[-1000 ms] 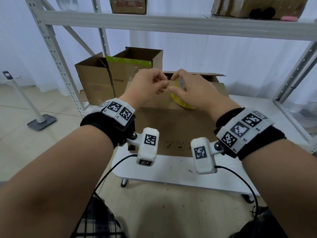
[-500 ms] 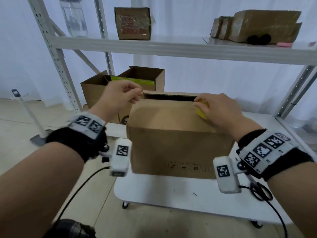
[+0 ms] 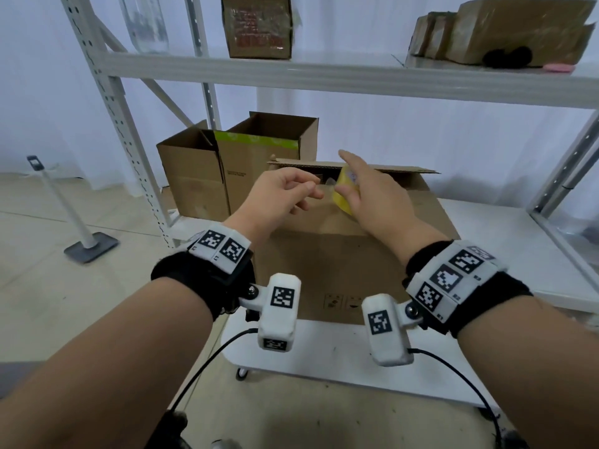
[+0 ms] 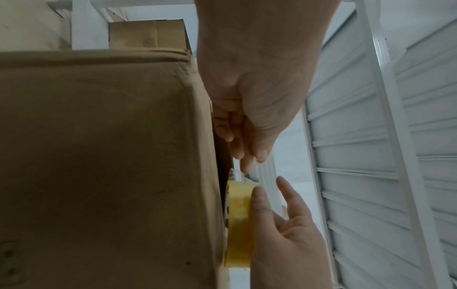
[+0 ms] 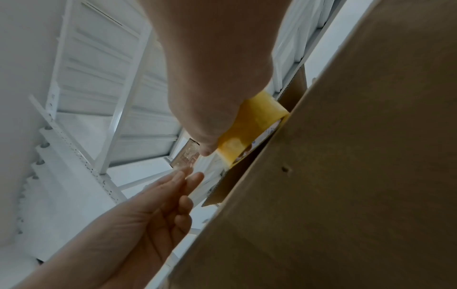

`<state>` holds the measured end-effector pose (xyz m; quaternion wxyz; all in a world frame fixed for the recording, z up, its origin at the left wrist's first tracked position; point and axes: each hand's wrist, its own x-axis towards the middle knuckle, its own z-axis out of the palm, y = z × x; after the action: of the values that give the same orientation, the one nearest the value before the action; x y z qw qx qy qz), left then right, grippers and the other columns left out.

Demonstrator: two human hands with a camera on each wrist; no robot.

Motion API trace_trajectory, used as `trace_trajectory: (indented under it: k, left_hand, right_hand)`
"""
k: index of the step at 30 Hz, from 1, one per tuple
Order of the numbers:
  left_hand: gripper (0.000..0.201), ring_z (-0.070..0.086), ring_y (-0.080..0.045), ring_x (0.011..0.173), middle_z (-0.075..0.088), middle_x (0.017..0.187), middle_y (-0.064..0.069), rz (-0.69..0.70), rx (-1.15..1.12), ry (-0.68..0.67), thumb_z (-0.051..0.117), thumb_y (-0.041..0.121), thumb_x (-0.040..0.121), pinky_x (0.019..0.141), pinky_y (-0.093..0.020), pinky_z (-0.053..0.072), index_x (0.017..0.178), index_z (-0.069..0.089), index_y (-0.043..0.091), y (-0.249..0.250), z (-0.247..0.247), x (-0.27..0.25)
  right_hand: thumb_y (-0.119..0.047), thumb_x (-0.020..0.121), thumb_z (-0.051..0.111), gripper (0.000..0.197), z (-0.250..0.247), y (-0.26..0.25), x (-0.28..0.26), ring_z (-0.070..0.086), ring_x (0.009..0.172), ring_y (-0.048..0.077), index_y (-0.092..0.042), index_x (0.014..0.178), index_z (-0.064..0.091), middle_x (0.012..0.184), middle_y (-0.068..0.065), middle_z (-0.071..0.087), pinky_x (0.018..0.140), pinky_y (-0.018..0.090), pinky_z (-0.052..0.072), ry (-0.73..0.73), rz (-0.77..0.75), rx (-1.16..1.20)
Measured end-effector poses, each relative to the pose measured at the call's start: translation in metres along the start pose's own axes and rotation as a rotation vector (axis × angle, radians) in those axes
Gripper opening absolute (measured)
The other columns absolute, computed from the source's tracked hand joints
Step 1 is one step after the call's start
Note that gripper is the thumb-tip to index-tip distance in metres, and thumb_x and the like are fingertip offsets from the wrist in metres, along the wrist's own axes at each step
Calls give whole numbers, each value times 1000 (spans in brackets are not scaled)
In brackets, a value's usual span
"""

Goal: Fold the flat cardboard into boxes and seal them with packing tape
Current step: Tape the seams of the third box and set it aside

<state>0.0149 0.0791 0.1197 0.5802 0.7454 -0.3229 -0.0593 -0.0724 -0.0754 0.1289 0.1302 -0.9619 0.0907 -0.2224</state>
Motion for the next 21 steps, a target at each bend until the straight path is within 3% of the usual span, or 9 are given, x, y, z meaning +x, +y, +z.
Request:
trace_trajectory:
  k: [4, 7, 9, 10, 13, 16, 19, 21]
  left_hand:
    - [13, 55, -2, 57, 73, 84, -1, -39, -63, 2, 56, 11, 96, 55, -15, 45, 104, 66, 10, -3, 8, -19]
    - [10, 53, 0, 53, 70, 76, 3, -27, -78, -24, 57, 10, 95, 53, -12, 42, 99, 65, 11, 1, 16, -42]
    - [9, 51, 1, 51, 69, 74, 2, -25, -80, -49, 56, 9, 96, 53, -11, 41, 99, 64, 8, 1, 21, -60]
    - [9, 50, 2, 51, 69, 75, 1, -34, -64, -63, 55, 8, 96, 53, -11, 41, 100, 63, 7, -1, 24, -71]
    - [9, 49, 2, 48, 64, 71, 0, -99, 47, -111, 52, 7, 97, 52, -12, 41, 92, 58, 11, -25, 38, -104]
    - [15, 51, -6, 53, 61, 67, -1, -206, 222, -207, 50, 11, 98, 51, -14, 42, 84, 53, 15, -60, 56, -132]
    - [14, 48, -9, 56, 57, 65, 2, -272, 360, -278, 54, 19, 97, 51, -18, 38, 86, 57, 11, -91, 72, -144]
    - [15, 49, -8, 62, 57, 71, 1, -291, 431, -315, 61, 24, 93, 54, -16, 37, 86, 65, 12, -107, 80, -146]
  right_hand:
    - [-32, 102, 44, 52, 0, -3, -16, 51, 119, 28, -21, 151, 29, 129, 9, 58, 95, 38, 38, 54, -9, -60]
    - [-32, 102, 44, 49, -11, -9, -37, 54, 116, 29, -22, 149, 33, 127, 9, 60, 95, 41, 41, 146, -23, 33]
    - [-32, 102, 44, 45, -19, -12, -51, 60, 100, 27, -23, 146, 37, 114, 7, 64, 83, 40, 48, 180, -38, 120]
    - [-32, 102, 44, 42, -21, -12, -61, 60, 86, 21, -22, 143, 41, 100, 2, 64, 73, 35, 46, 187, -58, 160]
    - [-28, 101, 48, 30, -20, -11, -91, 43, 55, 4, -18, 129, 52, 67, -15, 46, 52, 21, 29, 203, -125, 224]
    - [-22, 99, 47, 17, -2, 1, -124, 48, 53, 12, -18, 114, 55, 67, -8, 53, 50, 30, 39, 103, -102, 235]
    - [-23, 99, 44, 16, 20, 19, -148, 53, 58, 18, -20, 111, 54, 69, -6, 57, 58, 34, 44, -146, -2, 107]
    - [-25, 99, 42, 18, 35, 30, -158, 57, 67, 18, -22, 113, 52, 81, -1, 64, 67, 37, 50, -276, 46, 28]
